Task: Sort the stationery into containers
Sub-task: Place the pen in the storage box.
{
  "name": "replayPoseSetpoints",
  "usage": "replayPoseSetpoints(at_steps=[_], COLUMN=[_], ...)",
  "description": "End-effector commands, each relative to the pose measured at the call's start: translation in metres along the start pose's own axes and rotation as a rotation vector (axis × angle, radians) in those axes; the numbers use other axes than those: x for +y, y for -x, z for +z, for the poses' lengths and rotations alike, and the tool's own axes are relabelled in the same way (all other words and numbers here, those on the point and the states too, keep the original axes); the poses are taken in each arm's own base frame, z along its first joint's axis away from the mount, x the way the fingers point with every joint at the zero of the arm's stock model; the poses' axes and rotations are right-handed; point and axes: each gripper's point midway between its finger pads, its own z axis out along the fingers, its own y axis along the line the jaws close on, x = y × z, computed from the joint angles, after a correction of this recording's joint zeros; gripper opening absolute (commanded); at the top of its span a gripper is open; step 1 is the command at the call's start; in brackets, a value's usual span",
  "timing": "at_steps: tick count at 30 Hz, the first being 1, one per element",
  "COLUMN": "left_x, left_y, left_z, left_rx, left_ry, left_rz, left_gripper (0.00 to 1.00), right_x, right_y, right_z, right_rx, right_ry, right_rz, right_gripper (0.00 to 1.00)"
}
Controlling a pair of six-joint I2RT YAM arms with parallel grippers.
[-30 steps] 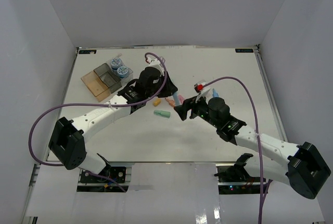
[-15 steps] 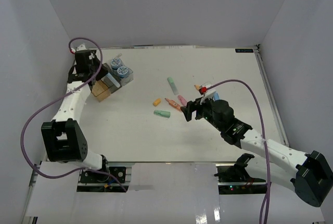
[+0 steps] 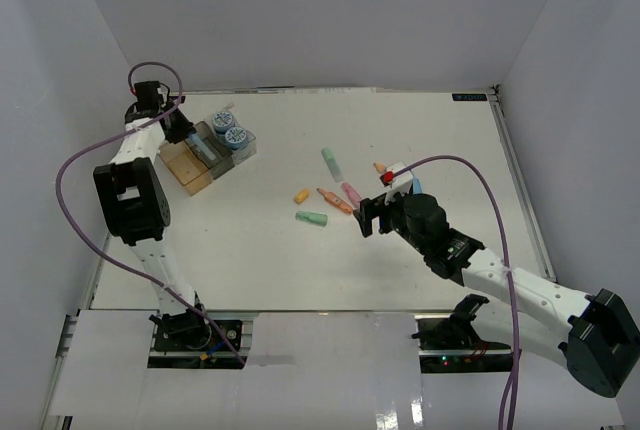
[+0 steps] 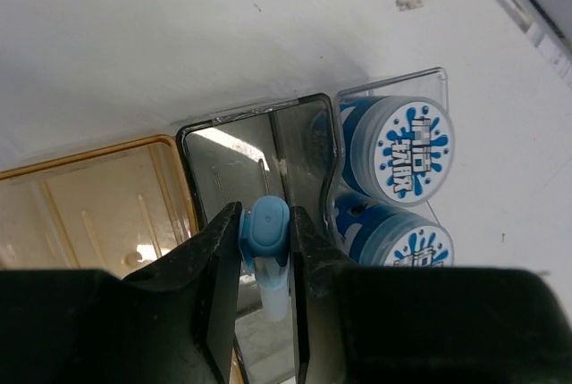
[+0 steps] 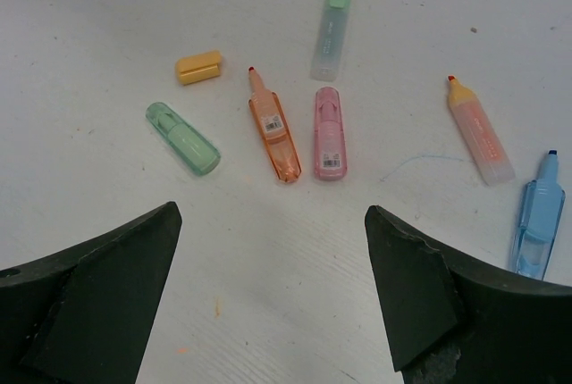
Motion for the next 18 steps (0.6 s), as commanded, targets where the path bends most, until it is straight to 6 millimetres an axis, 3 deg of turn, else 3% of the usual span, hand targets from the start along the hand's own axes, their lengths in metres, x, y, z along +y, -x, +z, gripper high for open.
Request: replayPoseSetpoints(at_steps=[1,5,8,11,14,18], left_x=[-0.015,-0.015,-0.014,-0.013,-0.016,-0.029], left_y=[0.009,0.001,-0.003,-0.005,-0.002,0.007], left_z=[-0.005,0.004,0.005,0.002,-0.009,-0.043], left_rx=[0.014,0.049,0.061,0.062,0.053,0.025], left_ry=[-0.055,-0.070,-0.070,-0.067,-0.069,-0.114], left_rz=[0.013,0.001,0.000,0.007,0.013,0.030], left_gripper=[0.30,0.40,0.51,0.64,0.77,0.93], right_x=[-0.006,-0.010,-0.014,-0.021,-0.030,-0.044], right_y=[0.005,0.007,0.012,0.005,0.006,0.021], right_z=[0.000,0.001,0.004,0.006,0.010,0.022], right_rx=[-0.012,-0.010,0.006,0.058,0.081,0.085], right_ry=[-0.031,-0.056,-0.087,-0.122,-0.140,-0.122], right_rz=[-0.021,-0.025,-0.021,-0.009,0.028,0.074], right_gripper=[0.90,0.90,0.90,0.90,0.90,0.90])
